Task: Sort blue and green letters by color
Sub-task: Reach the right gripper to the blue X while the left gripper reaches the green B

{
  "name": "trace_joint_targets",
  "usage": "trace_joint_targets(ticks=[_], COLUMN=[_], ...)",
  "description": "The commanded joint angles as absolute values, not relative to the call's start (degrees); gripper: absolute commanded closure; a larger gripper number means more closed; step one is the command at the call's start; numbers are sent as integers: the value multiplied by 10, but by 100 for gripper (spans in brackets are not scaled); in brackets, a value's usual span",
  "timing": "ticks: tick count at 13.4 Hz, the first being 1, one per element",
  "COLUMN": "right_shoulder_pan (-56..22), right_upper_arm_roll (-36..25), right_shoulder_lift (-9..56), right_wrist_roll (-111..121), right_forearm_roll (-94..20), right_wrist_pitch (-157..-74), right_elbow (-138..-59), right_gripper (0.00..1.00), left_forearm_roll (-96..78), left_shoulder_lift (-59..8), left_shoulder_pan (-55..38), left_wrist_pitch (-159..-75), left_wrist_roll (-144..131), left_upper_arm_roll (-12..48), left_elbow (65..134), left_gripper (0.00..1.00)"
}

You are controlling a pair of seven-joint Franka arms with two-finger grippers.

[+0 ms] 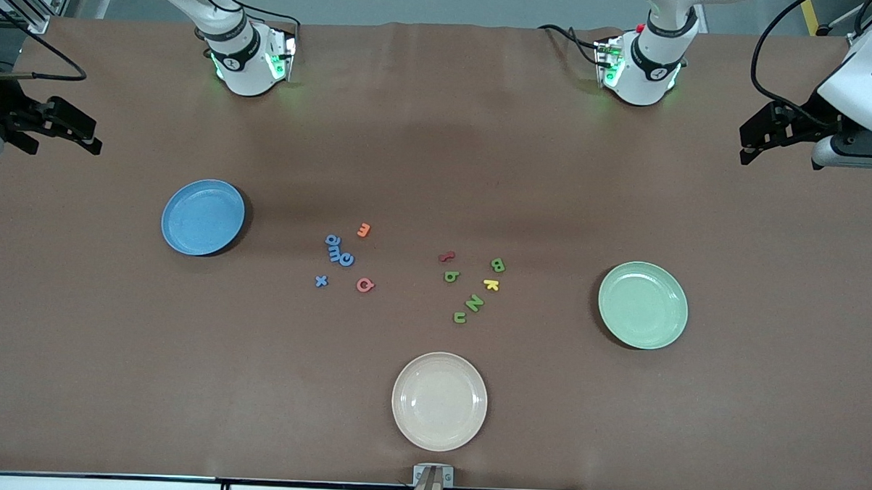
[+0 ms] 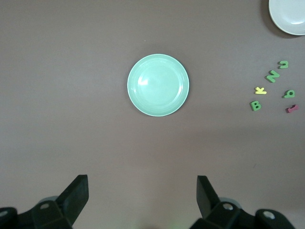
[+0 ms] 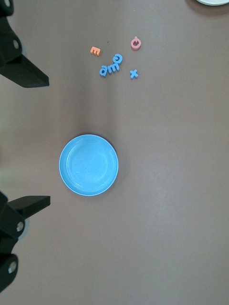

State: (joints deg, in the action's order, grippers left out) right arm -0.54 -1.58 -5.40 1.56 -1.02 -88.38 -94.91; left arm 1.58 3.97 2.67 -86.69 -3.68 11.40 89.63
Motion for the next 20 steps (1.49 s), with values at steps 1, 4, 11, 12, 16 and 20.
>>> trace_joint_targets(ticks=[1,4,11,12,16,20], right_shoulder_pan=[-1,-2,-95,-109,-156,-192], right_upper_arm_roll=[-11,-11,-9,-9,-9,-9], right_shoulder_lift=[-55,-54,38,53,127,212], right_wrist_roll=[7,7,-115,-135,-215,-213], right_forearm_roll=[-15,-15,-23,-23,-65,-65], right_wrist_pitch=[-872,-871,-896,-929,-1095,-1220], right_elbow=[-939,-939,-962,-979,-1048,-1056], right_gripper=[0,0,1,1,0,0], left_forearm_roll=[10,14,8,8,11,77], left_shoulder_lift=[37,31,1,0,-45,-163], left_shoulder_pan=[30,28,14,12,9,-55], left_wrist_pitch=[-855,-855,-952,-987,-1121,-1235], left_wrist_roll=[-35,-35,-59,-83,-213,-469], left_upper_arm_roll=[115,115,140,152,232,260], left_elbow=[885,884,964,994,1077,1087], left_gripper=[0,0,0,0,0,4])
